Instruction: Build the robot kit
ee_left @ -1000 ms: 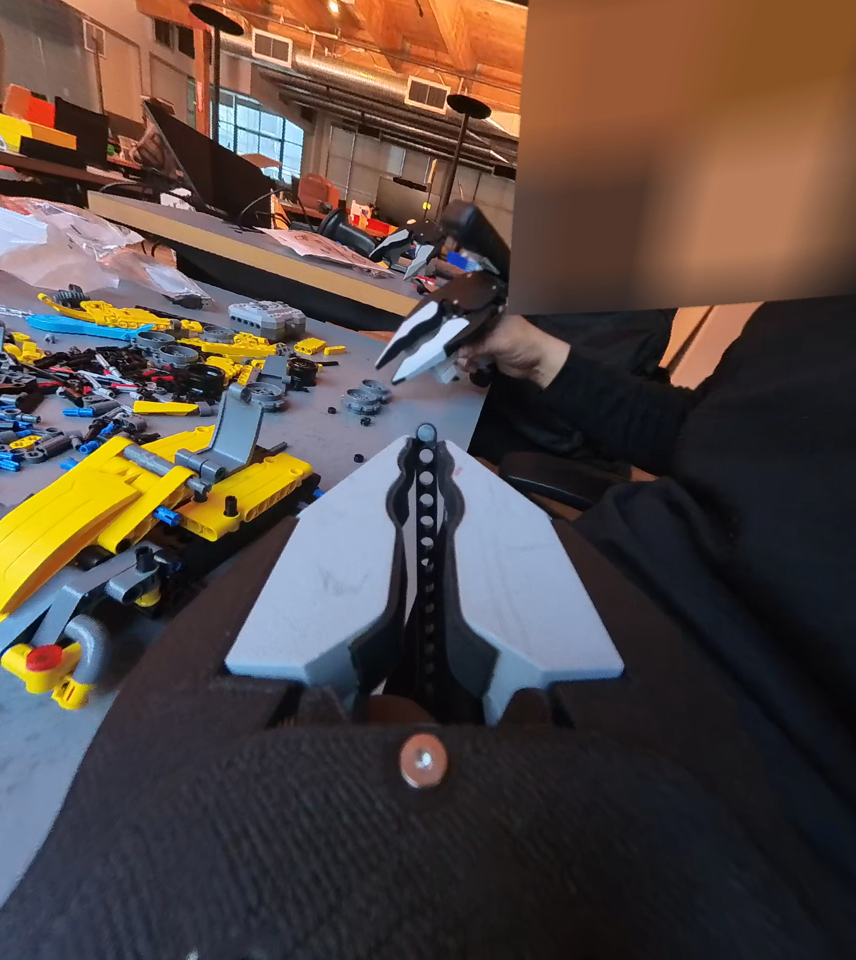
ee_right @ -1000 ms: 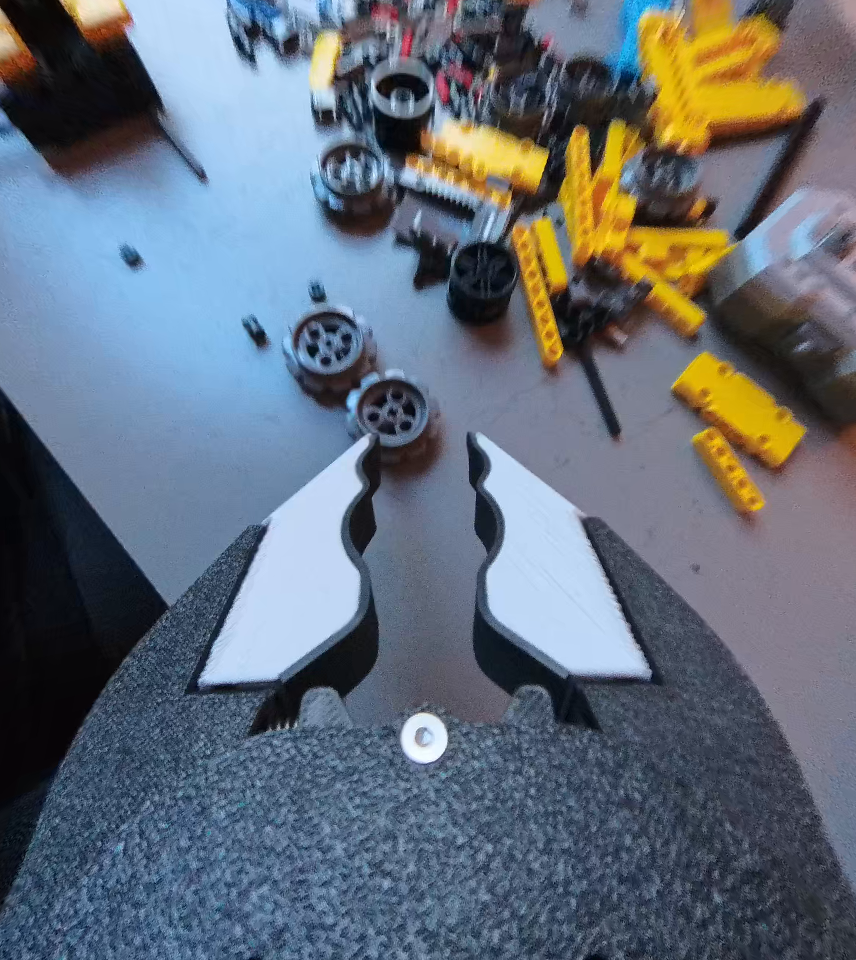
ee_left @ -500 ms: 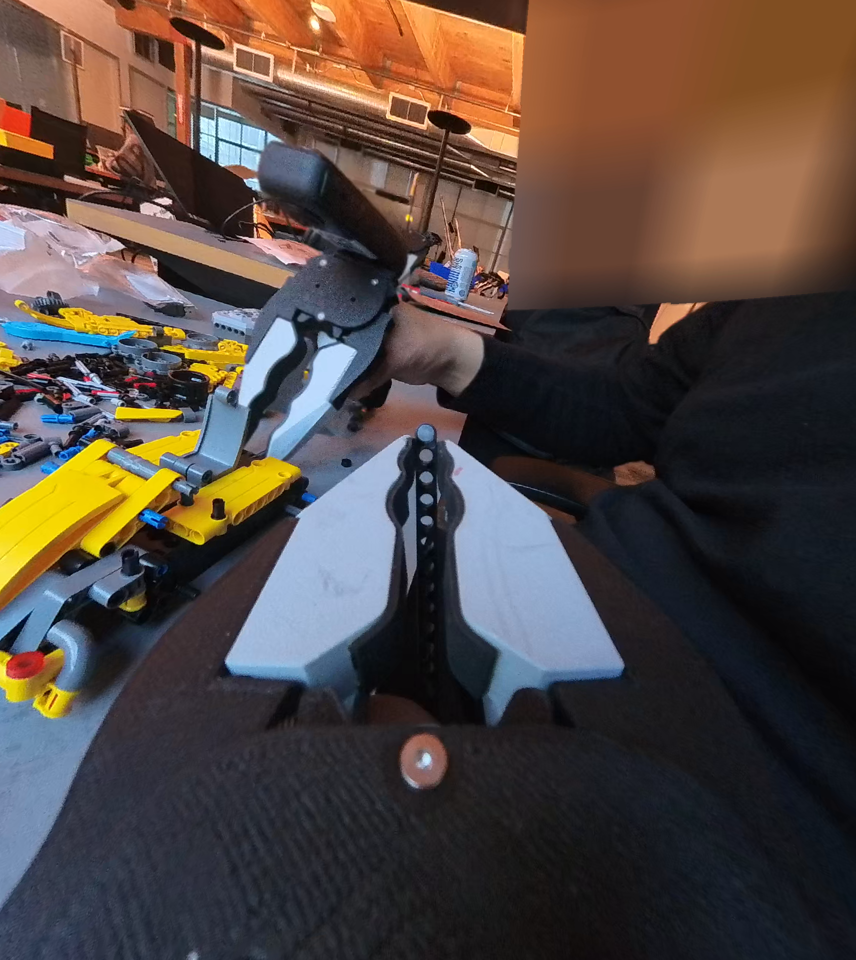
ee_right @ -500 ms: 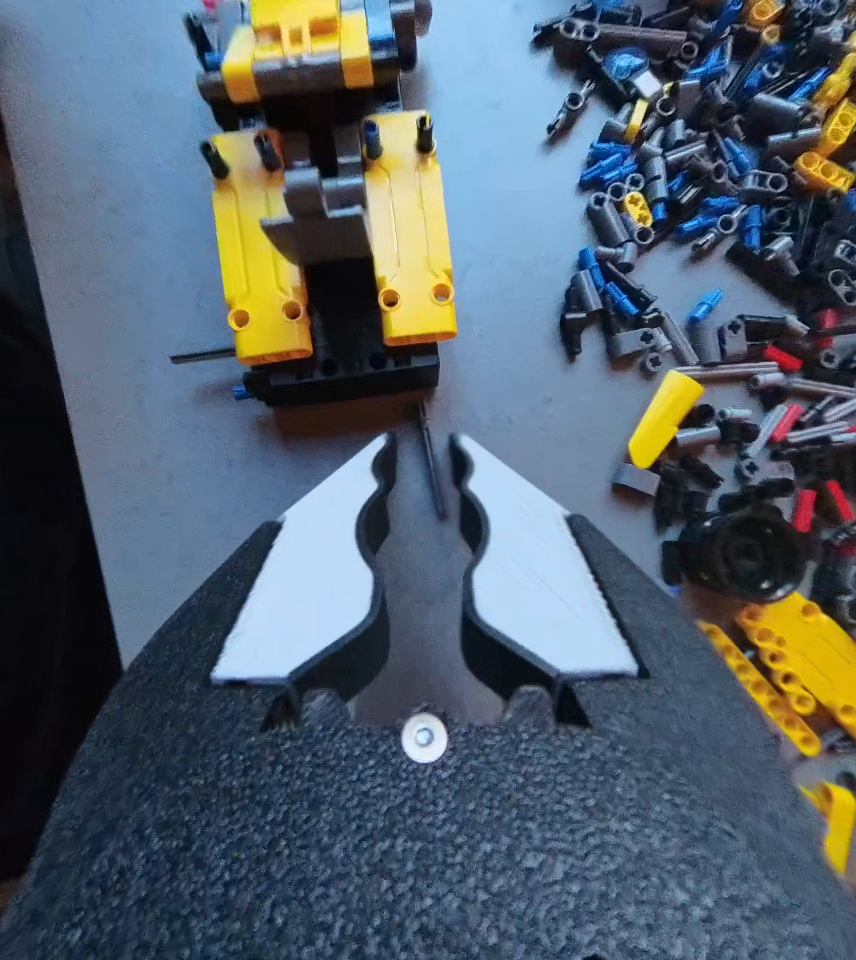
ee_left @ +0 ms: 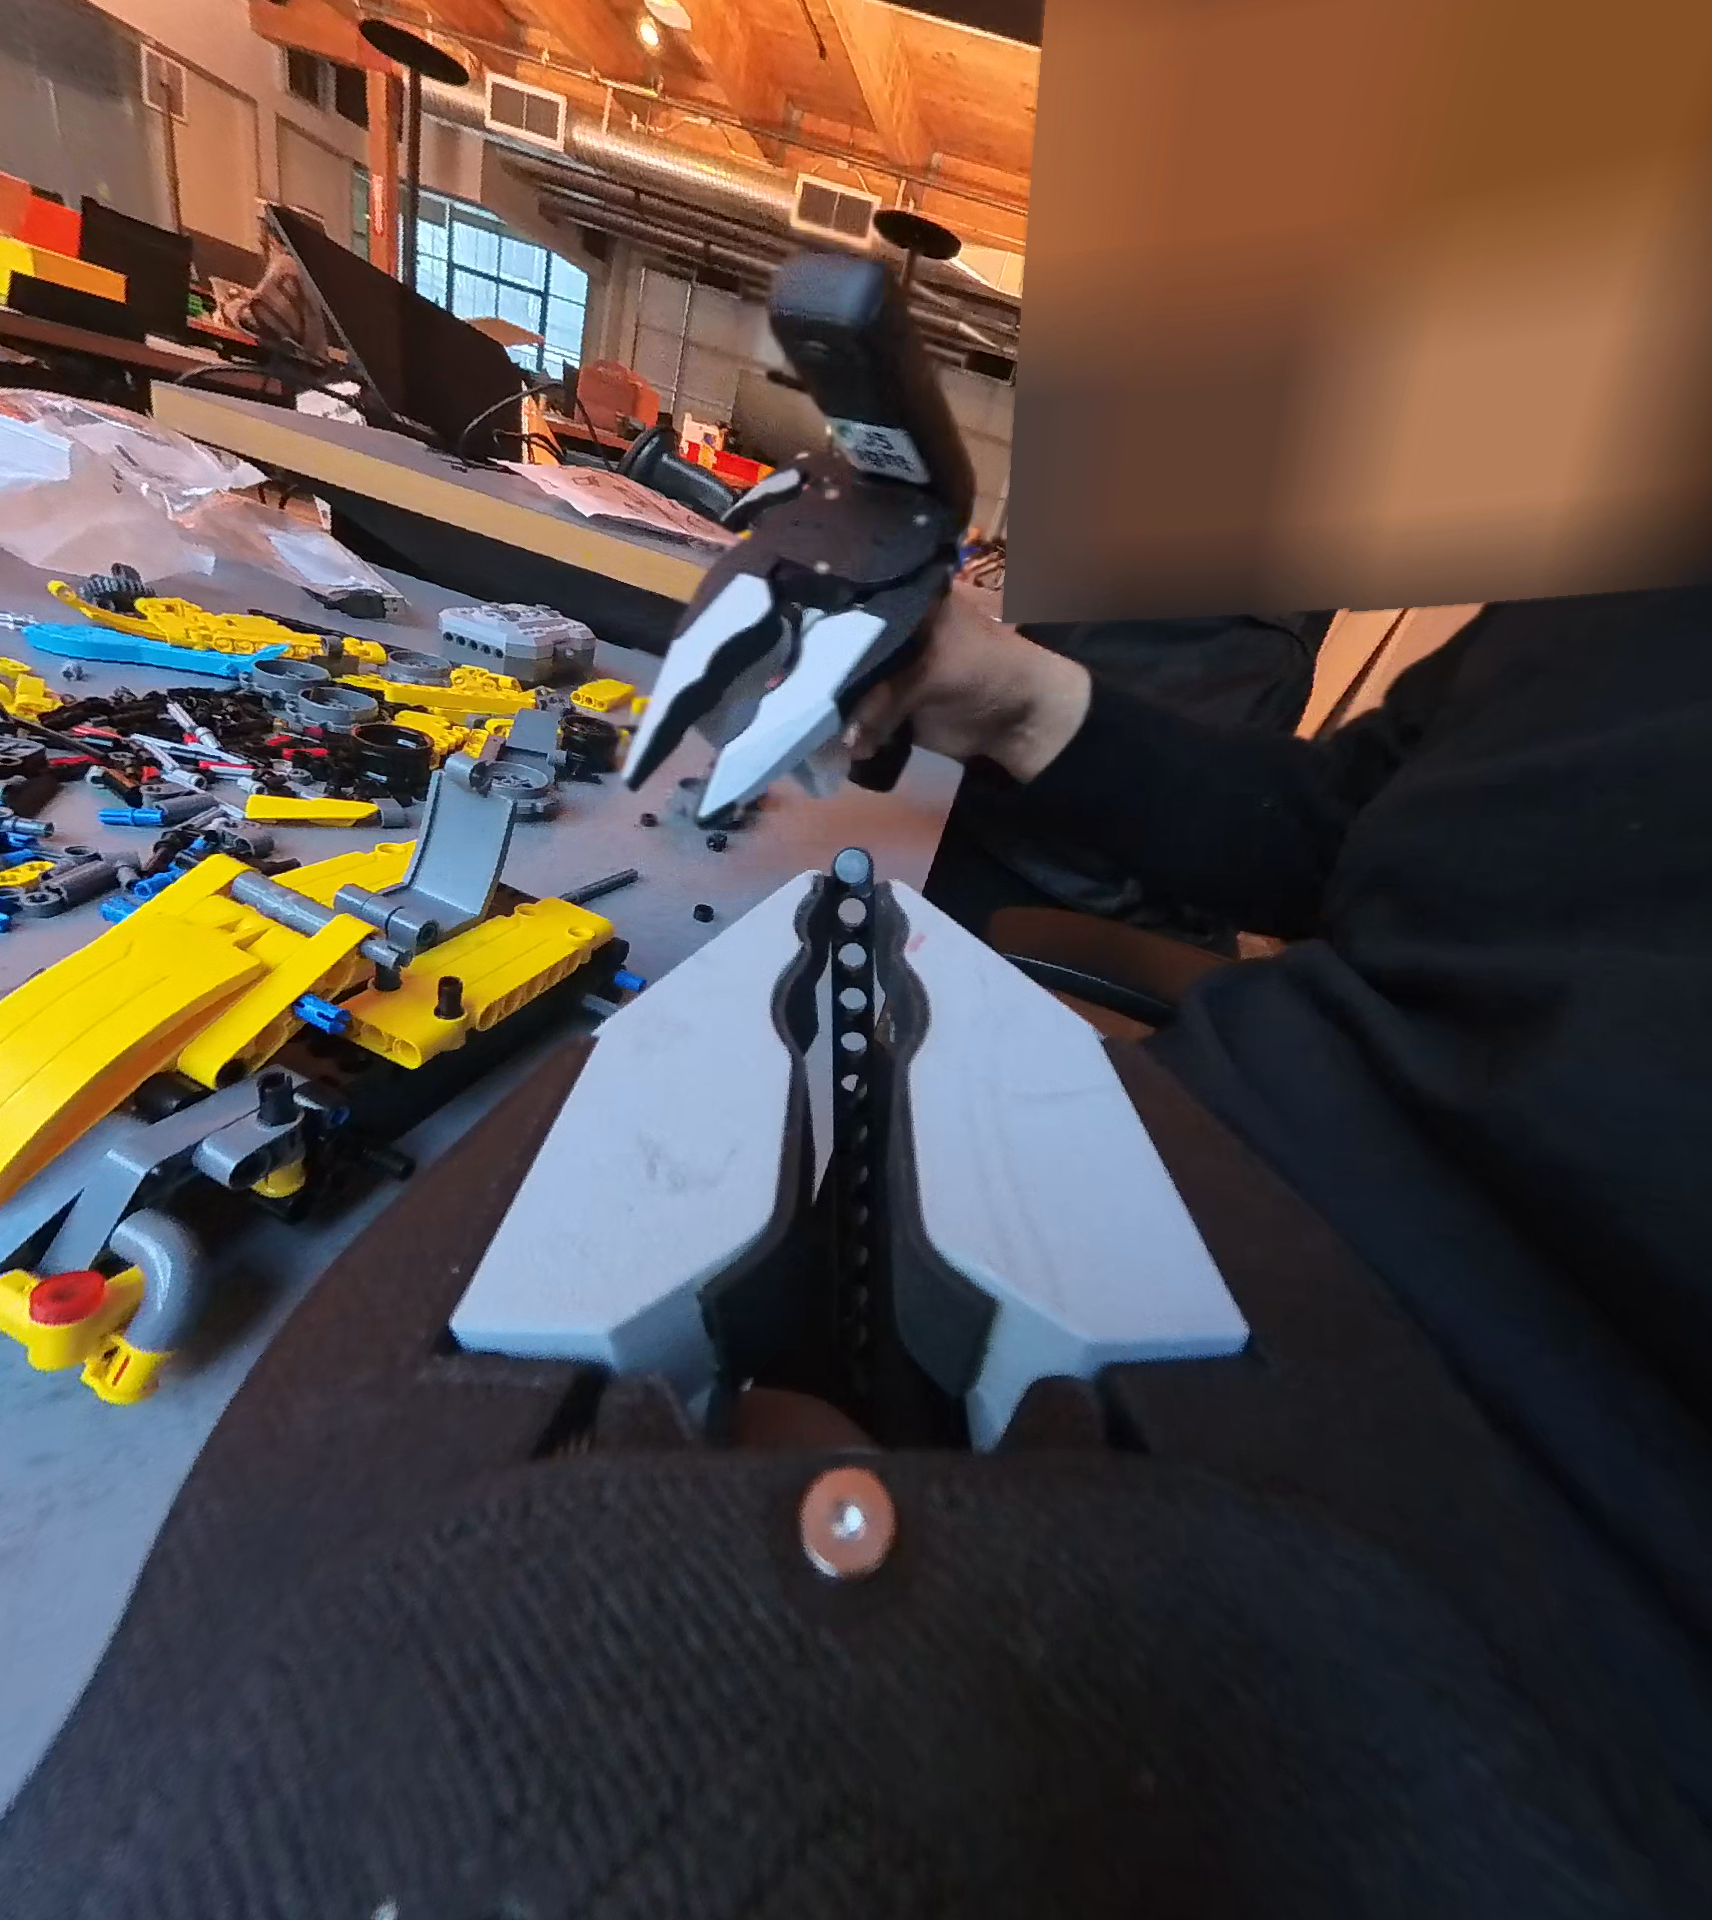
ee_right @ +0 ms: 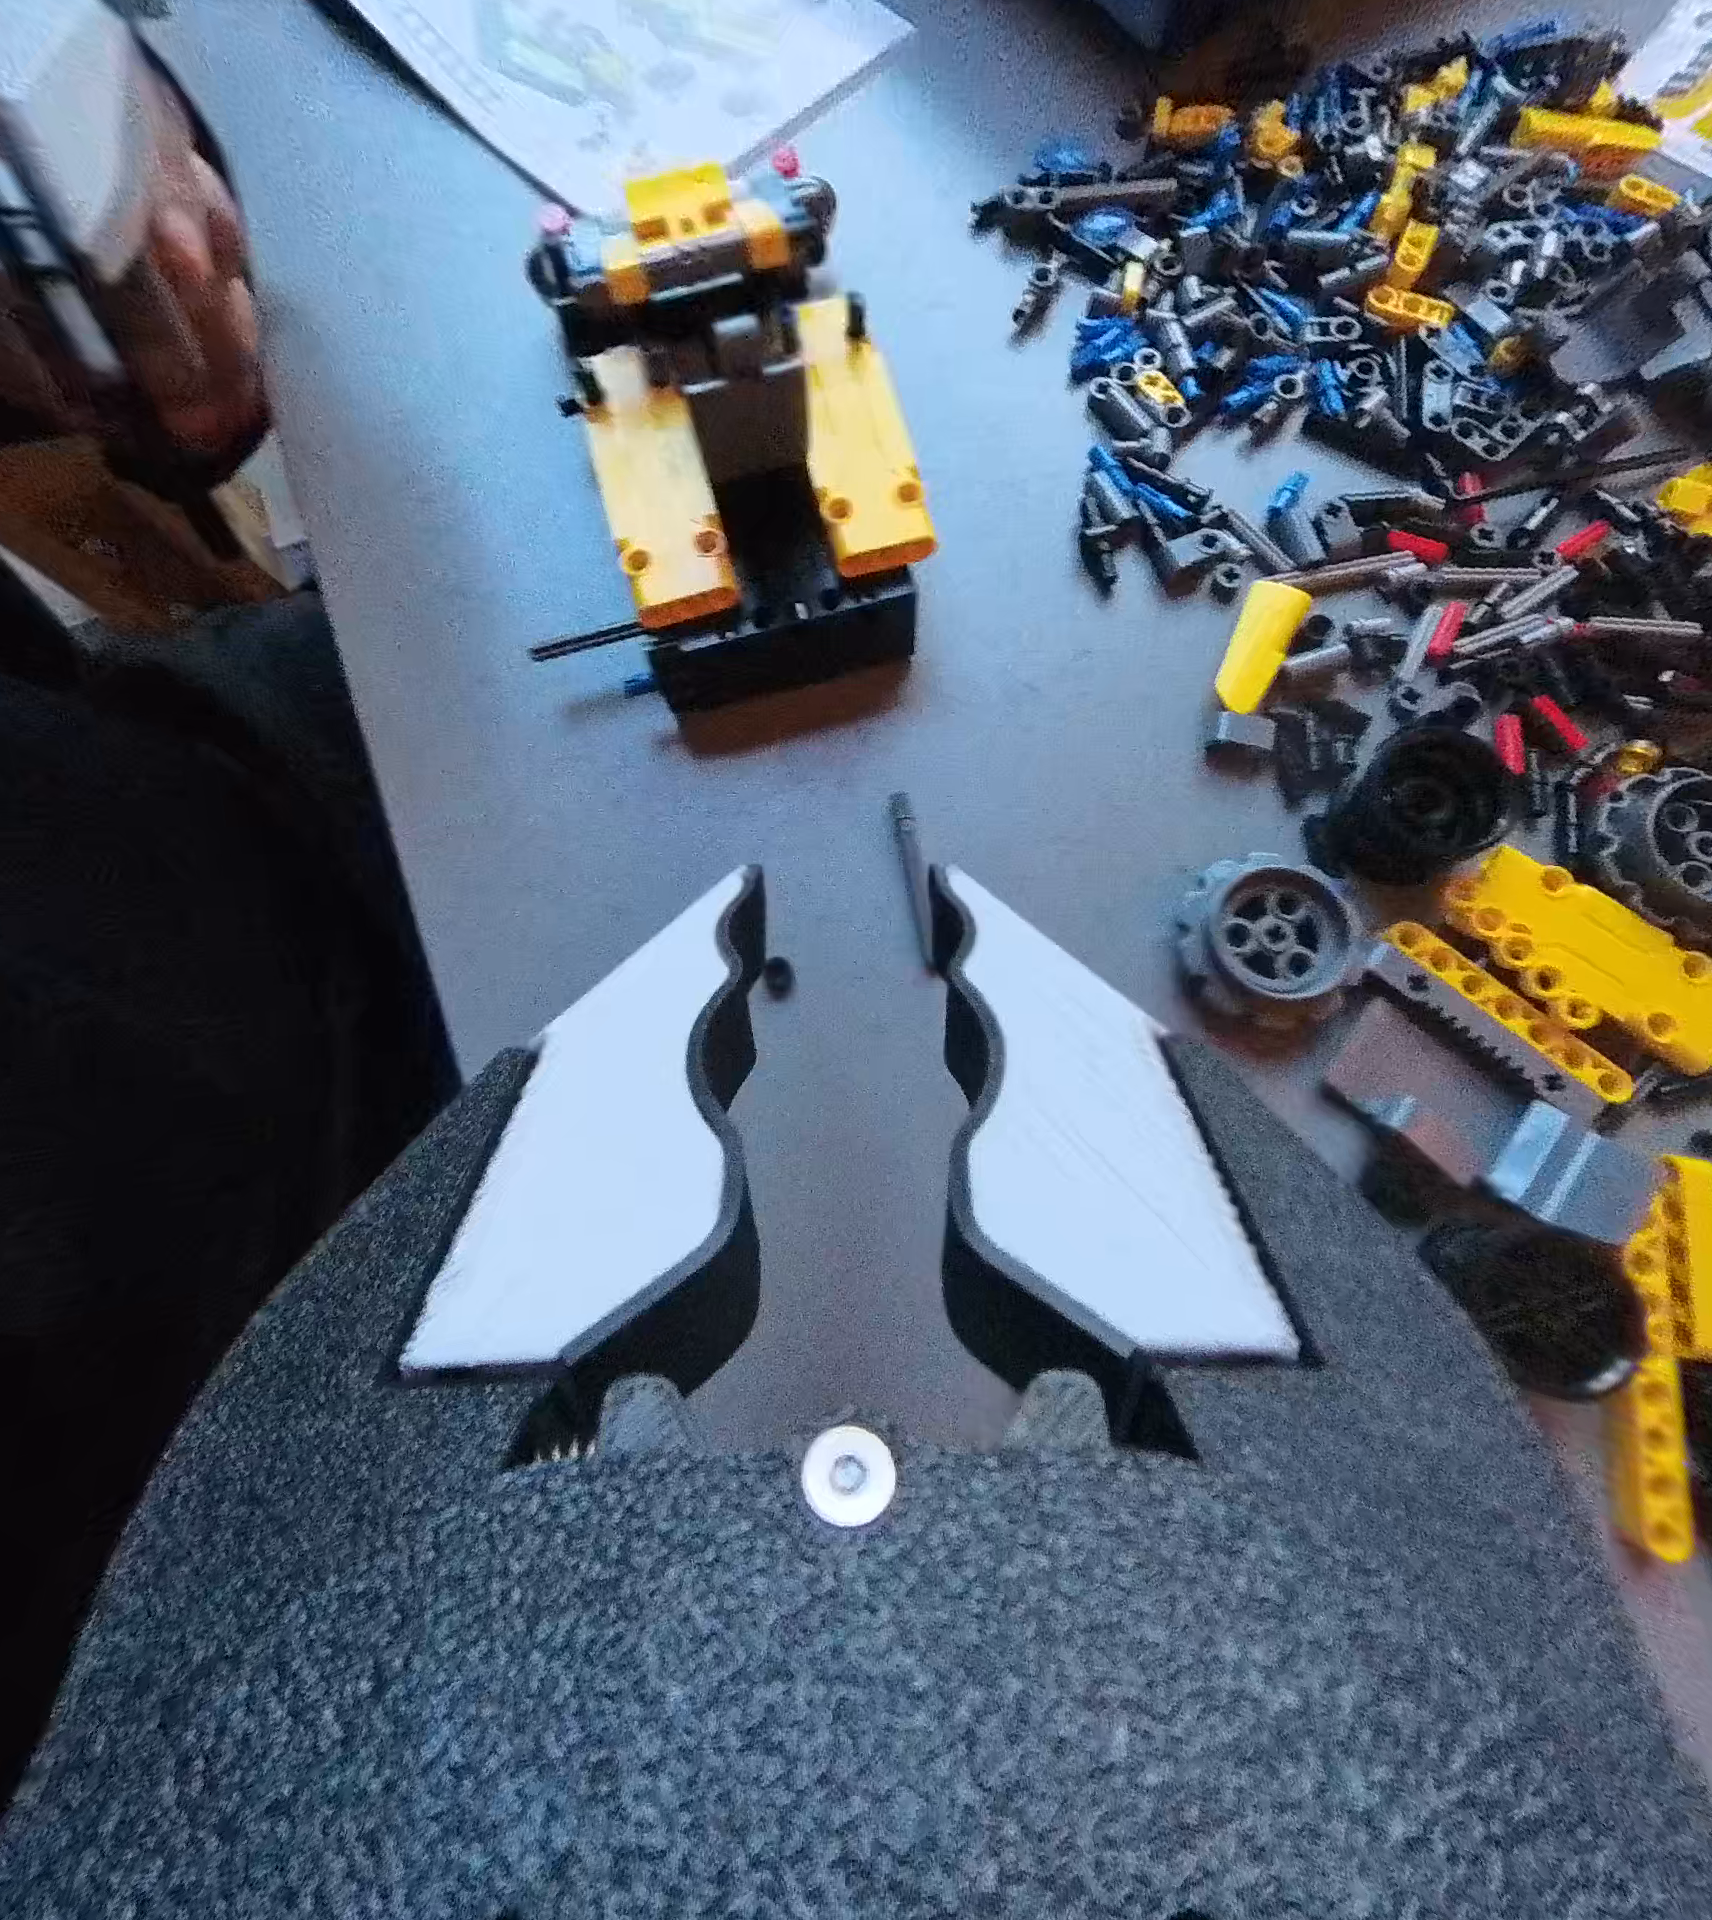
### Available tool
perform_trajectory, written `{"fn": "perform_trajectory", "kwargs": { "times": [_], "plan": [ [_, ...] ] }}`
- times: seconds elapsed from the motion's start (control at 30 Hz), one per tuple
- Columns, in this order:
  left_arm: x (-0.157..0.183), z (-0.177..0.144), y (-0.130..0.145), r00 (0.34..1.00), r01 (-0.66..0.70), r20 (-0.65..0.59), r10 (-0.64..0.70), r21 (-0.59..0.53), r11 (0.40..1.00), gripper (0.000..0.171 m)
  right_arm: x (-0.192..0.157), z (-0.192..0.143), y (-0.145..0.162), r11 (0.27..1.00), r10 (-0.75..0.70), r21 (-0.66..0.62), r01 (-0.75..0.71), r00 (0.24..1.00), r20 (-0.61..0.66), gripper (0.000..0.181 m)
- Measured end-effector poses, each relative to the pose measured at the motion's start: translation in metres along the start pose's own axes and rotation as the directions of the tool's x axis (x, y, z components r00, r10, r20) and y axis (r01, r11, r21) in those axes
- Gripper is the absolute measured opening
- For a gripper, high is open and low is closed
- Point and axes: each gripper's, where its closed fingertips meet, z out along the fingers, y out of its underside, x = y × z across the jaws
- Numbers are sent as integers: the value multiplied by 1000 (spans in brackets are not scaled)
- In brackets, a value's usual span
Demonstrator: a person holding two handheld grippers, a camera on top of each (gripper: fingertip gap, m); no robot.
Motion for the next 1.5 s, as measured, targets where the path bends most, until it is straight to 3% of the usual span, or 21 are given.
{"fn": "perform_trajectory", "kwargs": {
  "times": [0.13, 0.33, 0.5, 0.6, 0.7, 0.77, 0.87, 0.97, 1.03, 1.07, 1.27, 1.37, 1.4, 1.5],
  "plan": [
    [1, 3, 0, 1000, 12, -15, -12, 6, 1000, 4, -25, 14, 8, 998, -63, -5, 63, 998, -19, 18],
    [3, 3, 2, 1000, -1, -11, 1, -3, 1000, 4, -21, 22, 34, 994, -78, -87, 73, 995, -57, 0],
    [-1, 2, 3, 1000, -5, 21, 5, -12, 1000, 4, -2, 8, 41, 997, -20, -71, 10, 989, -148, 6],
    [-12, -1, 2, 994, 36, 99, -36, 4, 999, 4, -15, 2, 18, 997, -33, 58, 43, 988, -150, 28],
    [-21, -3, 2, 975, 144, 164, -150, 53, 988, 4, -53, -4, -14, 968, -93, 226, 105, 994, -63, 27],
    [-18, 2, 12, 964, 228, 139, -227, 10, 974, 4, -70, -8, -32, 945, -117, 305, 119, 993, -26, 20],
    [-2, 10, 4, 942, 330, 44, -333, 66, 942, 4, -103, -13, -60, 903, -126, 426, 64, 985, 119, 17],
    [14, 20, 5, 928, 374, -15, -373, 31, 927, 4, -122, -7, -67, 901, -206, 413, 136, 970, 130, 18],
    [25, 25, 4, 928, 372, -39, -371, 19, 928, 4, -129, -1, -63, 904, -250, 385, 188, 961, 120, 20],
    [30, 28, 4, 928, 371, -49, -370, 12, 929, 4, -133, 0, -62, 903, -261, 382, 196, 957, 126, 4],
    [34, 32, 15, 942, 335, 13, -335, -52, 941, 5, -129, -2, -59, 903, -231, 389, 185, 970, 73, 3],
    [33, 32, 19, 981, 185, 83, -176, -113, 976, 5, -131, 0, -55, 905, -236, 382, 187, 968, 84, 5],
    [34, 33, 21, 987, 140, 98, -127, -146, 979, 4, -133, -1, -54, 902, -257, 378, 210, 963, 80, 13],
    [37, 37, 19, 994, 62, 102, -42, -196, 979, 5, -132, -6, -55, 889, -287, 386, 244, 956, 56, 8]
  ]
}}
